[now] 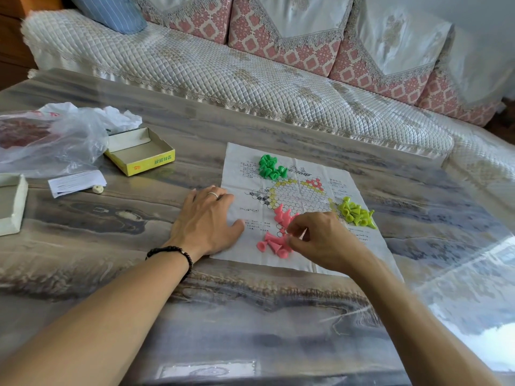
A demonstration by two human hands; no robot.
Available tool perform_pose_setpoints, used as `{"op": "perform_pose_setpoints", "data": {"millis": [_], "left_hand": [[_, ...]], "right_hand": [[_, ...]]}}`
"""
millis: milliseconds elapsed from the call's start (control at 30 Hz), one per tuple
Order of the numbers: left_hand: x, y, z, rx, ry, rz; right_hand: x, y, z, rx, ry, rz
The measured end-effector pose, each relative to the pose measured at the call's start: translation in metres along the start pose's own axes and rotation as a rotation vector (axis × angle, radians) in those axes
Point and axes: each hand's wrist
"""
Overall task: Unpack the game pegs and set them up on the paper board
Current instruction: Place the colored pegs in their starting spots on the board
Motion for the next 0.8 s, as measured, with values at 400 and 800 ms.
{"op": "perform_pose_setpoints", "data": {"millis": [400,800], "left_hand": [[0.001,-0.003,0.002,-0.01,-0.002,-0.006],[0.001,-0.001,0.0,-0.006,-0.006,-0.016]], "right_hand": [[0.001,0.013,0.0,-0.066,-0.001,0.006],[-0.002,-0.003,-0.001,-0.35,0.096,0.177]]}}
Point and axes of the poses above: each hand's wrist, its own x-axis away from the middle knuckle, its own y-axis out of the palm, z = x × y, and after that the axes turned 1 degree about -x, right-handed
